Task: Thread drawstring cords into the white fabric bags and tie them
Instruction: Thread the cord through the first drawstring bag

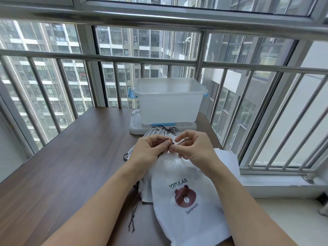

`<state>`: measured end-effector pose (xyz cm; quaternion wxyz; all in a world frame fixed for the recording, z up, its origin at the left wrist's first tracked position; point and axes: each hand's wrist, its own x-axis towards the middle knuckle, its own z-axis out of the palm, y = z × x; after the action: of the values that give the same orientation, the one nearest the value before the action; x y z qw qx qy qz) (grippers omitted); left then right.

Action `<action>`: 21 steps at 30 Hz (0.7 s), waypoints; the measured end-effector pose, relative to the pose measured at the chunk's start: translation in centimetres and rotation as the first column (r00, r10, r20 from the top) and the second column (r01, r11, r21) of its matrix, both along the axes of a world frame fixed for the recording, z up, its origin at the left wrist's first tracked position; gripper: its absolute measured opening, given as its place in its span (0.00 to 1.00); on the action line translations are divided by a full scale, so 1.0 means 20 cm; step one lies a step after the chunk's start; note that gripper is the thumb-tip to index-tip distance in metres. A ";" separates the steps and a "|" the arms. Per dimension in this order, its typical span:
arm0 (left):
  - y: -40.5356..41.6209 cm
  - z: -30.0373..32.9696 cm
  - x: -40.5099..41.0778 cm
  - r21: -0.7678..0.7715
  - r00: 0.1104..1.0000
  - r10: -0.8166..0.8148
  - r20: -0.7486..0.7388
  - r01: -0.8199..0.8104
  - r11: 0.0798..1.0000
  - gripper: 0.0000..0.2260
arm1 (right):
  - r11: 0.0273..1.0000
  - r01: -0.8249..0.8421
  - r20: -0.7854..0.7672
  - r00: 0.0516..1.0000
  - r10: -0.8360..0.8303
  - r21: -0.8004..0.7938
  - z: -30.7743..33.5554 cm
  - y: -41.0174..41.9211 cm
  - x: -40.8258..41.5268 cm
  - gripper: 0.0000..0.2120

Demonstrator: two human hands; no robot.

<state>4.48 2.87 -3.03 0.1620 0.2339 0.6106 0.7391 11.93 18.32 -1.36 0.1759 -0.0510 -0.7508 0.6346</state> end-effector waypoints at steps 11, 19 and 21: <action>-0.02 0.01 -0.02 -0.110 0.936 0.054 -0.348 -0.098 0.989 0.04 | 0.965 -0.024 -0.028 0.999 0.033 0.262 -0.02 0.03 -0.02 0.04; -0.01 0.00 -0.02 -0.138 0.878 0.060 -0.475 -0.142 0.980 0.06 | 0.897 0.110 -0.096 0.992 -0.076 0.429 -0.06 -0.01 -0.04 0.05; -0.01 -0.01 -0.03 -0.118 0.892 0.059 -0.449 -0.124 0.985 0.05 | 0.915 0.058 -0.049 0.998 -0.041 0.400 -0.07 0.00 -0.05 0.04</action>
<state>3.93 2.75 -3.19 -0.0001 0.3550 0.6931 0.6274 10.87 18.32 -2.82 0.2134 -0.0203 -0.8598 0.4634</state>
